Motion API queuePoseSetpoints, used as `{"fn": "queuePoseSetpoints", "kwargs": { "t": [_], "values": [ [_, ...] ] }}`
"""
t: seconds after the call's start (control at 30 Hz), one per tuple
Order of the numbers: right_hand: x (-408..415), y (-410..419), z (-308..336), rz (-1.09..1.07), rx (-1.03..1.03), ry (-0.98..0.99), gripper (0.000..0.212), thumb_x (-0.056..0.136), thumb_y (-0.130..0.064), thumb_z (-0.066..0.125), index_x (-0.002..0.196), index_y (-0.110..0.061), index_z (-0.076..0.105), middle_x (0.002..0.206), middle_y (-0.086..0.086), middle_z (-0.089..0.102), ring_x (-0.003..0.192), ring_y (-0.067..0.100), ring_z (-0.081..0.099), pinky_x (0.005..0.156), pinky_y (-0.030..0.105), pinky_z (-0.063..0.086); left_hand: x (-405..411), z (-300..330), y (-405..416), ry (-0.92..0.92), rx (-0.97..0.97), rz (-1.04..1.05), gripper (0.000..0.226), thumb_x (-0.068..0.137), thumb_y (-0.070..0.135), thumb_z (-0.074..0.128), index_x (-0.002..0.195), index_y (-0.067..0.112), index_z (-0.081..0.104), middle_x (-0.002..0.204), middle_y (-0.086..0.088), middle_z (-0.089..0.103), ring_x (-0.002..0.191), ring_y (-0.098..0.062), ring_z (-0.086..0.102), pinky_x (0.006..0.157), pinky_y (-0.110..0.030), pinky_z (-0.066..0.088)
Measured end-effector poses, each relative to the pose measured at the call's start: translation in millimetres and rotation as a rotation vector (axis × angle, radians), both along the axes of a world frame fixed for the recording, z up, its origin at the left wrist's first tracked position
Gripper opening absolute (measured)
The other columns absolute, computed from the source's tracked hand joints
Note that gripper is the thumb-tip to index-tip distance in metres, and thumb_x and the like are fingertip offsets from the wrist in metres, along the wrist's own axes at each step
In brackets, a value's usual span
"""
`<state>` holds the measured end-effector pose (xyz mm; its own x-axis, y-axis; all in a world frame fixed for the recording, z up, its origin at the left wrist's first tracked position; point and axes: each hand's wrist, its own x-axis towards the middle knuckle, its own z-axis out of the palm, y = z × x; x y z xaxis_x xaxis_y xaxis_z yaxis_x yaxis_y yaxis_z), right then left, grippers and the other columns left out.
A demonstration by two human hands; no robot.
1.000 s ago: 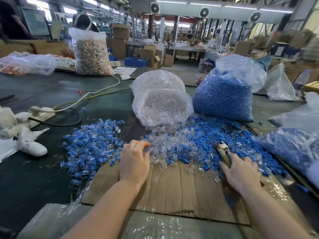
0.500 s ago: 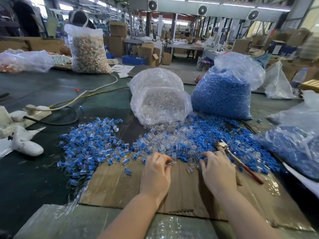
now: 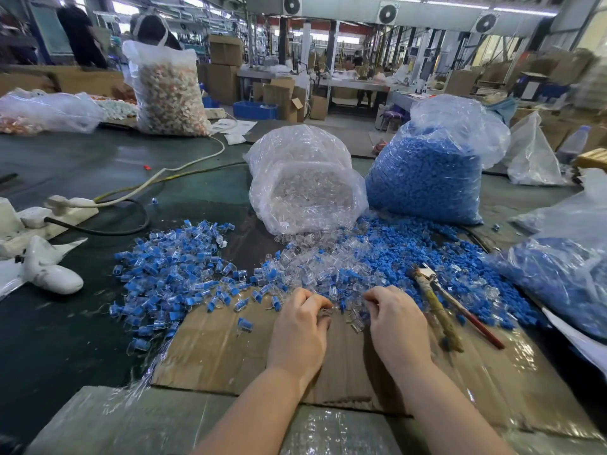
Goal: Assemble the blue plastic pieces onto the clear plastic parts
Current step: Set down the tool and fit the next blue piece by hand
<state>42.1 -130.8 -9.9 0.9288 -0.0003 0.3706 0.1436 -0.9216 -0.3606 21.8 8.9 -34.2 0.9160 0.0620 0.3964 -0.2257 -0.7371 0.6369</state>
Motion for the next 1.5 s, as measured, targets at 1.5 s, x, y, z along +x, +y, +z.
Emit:
{"fn": "queuePoseSetpoints", "kwargs": {
  "t": [1.5],
  "values": [
    [-3,-35,35,-0.396,-0.293,0.312,0.008,0.089,-0.021,0.056,0.096,-0.023,0.059,0.110,-0.001,0.054,0.109,0.022,0.043,0.092,0.048,0.029,3,-4,0,0.042,-0.114,0.107,0.023,0.092,0.014,0.054,0.114,0.017,0.061,0.102,0.012,0.044,0.088,-0.004,0.051,0.082,-0.013,0.043]
  ]
}}
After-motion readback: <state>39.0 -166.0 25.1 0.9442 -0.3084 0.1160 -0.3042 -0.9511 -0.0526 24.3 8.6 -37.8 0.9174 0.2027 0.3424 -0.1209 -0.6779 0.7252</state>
